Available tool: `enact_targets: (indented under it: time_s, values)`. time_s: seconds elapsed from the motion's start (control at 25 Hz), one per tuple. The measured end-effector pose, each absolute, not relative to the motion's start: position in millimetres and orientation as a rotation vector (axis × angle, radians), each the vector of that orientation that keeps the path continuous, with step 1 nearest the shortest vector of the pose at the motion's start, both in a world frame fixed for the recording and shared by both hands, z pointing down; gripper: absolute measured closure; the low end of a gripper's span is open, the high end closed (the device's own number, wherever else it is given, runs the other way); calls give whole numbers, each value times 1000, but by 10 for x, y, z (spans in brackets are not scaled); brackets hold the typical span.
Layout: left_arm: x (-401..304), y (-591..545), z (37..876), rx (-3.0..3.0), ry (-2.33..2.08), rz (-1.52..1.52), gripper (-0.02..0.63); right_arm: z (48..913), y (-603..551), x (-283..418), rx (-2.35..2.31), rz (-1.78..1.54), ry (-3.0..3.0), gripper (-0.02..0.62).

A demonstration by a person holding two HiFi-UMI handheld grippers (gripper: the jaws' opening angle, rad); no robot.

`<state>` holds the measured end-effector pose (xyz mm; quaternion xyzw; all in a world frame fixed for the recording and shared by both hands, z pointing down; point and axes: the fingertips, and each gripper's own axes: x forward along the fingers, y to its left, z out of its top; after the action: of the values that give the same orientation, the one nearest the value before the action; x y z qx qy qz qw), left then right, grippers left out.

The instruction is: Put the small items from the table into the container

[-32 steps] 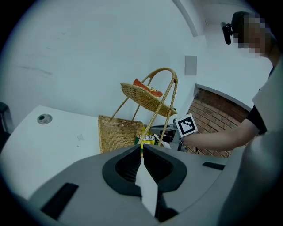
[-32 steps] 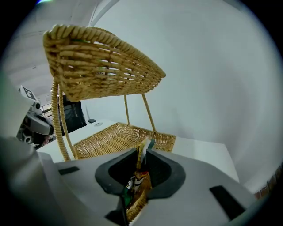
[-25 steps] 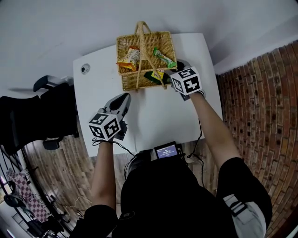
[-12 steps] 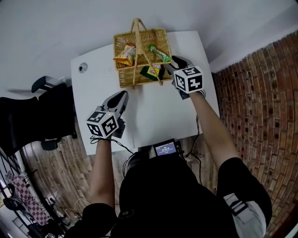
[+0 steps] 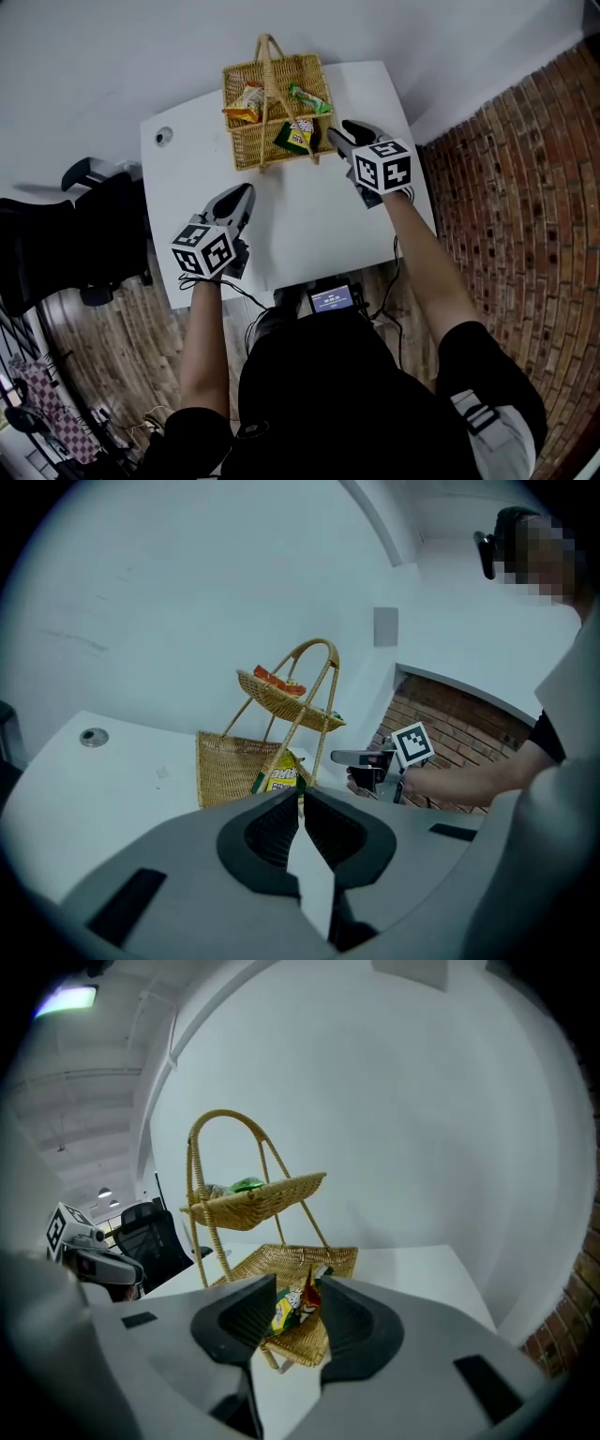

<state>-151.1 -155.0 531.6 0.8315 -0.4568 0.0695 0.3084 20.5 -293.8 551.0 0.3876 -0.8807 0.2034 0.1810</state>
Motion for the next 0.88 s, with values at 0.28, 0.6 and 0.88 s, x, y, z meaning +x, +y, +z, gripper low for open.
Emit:
enact_targets:
  time_s: [0.28,0.6,0.88]
  values:
    - [-1451,-1318,5270,2212,-1214,173,594,5344,-2435,131,1005,587,-2535,564]
    - [-1522,-1096,5232,2204,-1275,148,595,5183,-1869,-51,884,749,-2611,584]
    - [-1625,-906,5243,2188,-1342,115,597,5115,-1455,-226,811,783,-2631,584]
